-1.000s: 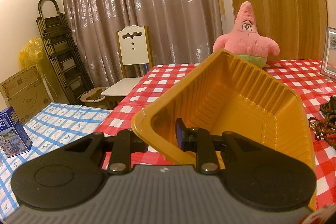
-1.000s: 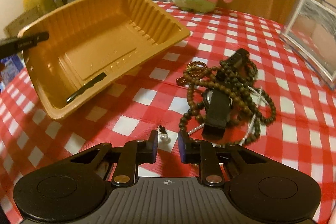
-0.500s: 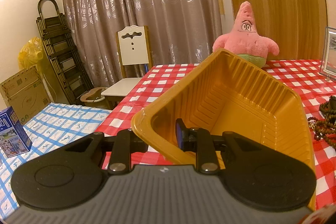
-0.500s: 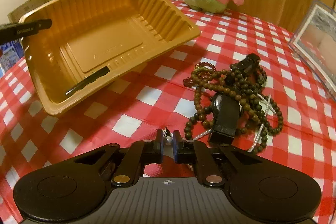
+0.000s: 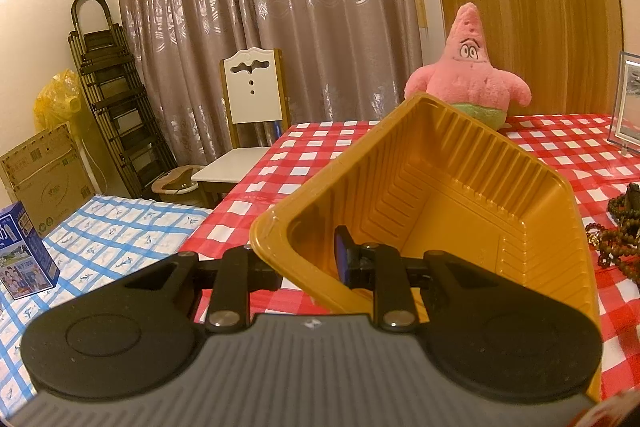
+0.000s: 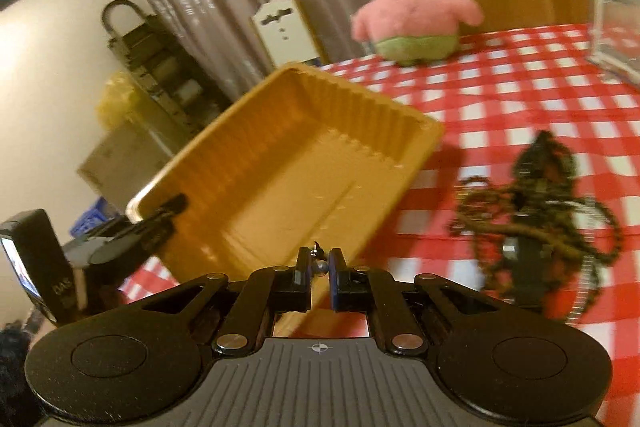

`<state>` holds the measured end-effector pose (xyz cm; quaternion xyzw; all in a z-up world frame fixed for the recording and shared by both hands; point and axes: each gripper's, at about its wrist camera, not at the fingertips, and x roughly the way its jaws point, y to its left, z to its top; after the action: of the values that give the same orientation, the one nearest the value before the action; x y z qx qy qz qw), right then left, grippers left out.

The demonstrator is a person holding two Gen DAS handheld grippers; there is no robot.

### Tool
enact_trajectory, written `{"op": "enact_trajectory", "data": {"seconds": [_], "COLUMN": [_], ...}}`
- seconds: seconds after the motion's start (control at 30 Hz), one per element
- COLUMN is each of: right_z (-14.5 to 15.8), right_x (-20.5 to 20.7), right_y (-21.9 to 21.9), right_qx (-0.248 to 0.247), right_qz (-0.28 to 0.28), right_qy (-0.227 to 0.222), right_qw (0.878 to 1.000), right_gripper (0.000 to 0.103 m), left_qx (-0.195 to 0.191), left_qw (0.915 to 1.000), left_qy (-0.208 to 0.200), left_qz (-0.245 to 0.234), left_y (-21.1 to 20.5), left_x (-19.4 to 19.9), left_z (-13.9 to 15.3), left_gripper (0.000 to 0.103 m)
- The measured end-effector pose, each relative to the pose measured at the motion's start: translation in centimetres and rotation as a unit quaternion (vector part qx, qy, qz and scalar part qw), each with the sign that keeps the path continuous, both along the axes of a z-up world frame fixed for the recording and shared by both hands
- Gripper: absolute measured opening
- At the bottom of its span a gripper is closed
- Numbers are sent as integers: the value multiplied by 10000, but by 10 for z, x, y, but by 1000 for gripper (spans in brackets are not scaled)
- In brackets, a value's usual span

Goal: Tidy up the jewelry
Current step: 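Move the earring over the tray and release it from the right tool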

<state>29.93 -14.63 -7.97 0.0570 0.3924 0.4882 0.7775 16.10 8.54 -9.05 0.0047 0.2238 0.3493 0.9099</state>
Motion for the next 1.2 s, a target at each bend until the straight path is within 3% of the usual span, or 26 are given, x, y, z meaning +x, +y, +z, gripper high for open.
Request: {"op": "enact_trajectory", "data": {"seconds": [0.37, 0.43, 0.5, 0.53, 0.87, 1.2], "right_z": [-18, -19, -15, -14, 14, -3], "right_x": [-24, -28, -31, -31, -25, -8], "right_y": [66, 74, 76, 74, 7, -86], "right_qx": [-155, -252, -236, -175, -117, -1016], "right_qz": [632, 668, 660, 614, -439, -1541], "right_qy": [112, 29, -85, -113, -486, -358], "right_qw": [9978, 9974, 9975, 9979, 9978, 9822], "right_gripper": [9, 16, 50, 53, 53, 53], "left_qx": [-9, -16, -29, -34, -115, -129], "left_qw": [10000, 10000, 10000, 10000, 9999, 9999], "left_qy": [5, 10, 10, 12, 60, 65], "left_qz": [2, 1, -2, -4, 34, 36], "left_y": [0, 0, 0, 0, 3, 3], "left_x": [0, 1, 0, 0, 3, 4], "left_z": [0, -1, -1, -2, -2, -1], "left_gripper": [23, 23, 23, 23, 23, 23]}}
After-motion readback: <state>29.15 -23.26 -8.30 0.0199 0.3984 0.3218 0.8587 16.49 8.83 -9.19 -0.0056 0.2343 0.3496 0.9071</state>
